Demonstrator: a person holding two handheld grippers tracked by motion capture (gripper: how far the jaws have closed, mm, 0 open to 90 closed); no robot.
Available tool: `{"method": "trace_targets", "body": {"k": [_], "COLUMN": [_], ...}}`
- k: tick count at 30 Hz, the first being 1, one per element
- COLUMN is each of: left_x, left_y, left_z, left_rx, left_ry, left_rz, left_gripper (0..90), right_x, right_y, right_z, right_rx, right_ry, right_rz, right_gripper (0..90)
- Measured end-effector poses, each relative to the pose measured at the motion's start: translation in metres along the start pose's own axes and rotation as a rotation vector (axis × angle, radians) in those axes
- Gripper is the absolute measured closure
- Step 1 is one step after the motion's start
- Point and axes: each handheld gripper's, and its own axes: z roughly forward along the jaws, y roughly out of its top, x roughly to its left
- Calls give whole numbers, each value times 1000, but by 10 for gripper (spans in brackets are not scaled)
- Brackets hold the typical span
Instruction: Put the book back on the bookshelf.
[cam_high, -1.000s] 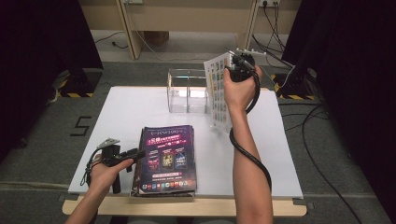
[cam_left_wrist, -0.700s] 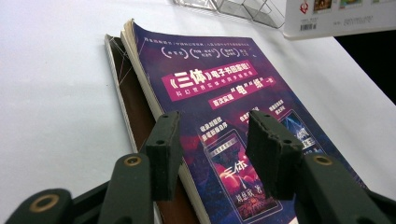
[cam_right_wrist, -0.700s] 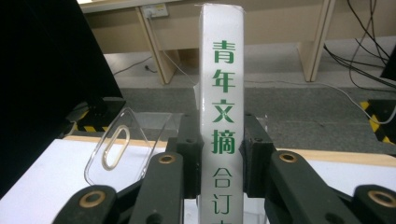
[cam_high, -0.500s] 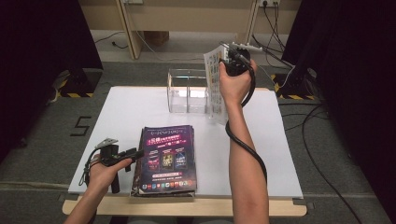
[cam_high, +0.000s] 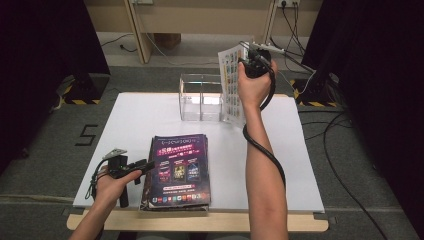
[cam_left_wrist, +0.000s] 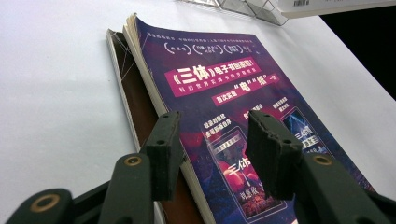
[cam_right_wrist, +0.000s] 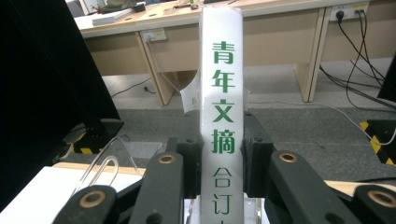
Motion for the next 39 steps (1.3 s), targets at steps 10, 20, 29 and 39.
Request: {"method": "trace_targets", "body": {"k": [10,20,29,39], "left_x": [2,5,9,8], "left_y": [-1,-1,-2,-2], "left_z": [-1,-1,-2,-3], "left_rx": [-6,1,-5,-11], "left_ry": [4,3,13,12], "left_rz": [-8,-10,-22,-26], "left_gripper": [543,544,544,545], "right_x": [-4,-7,-9,-7], "right_y": [10,-7,-21,-45], "right_z": [16,35,27,-6], "right_rx": [-34,-36,-59,-66], "right_ry": [-5,-2,-16,1], "right_rz": [-7,-11,-49,-91], "right_gripper": [739,739,736,731]}}
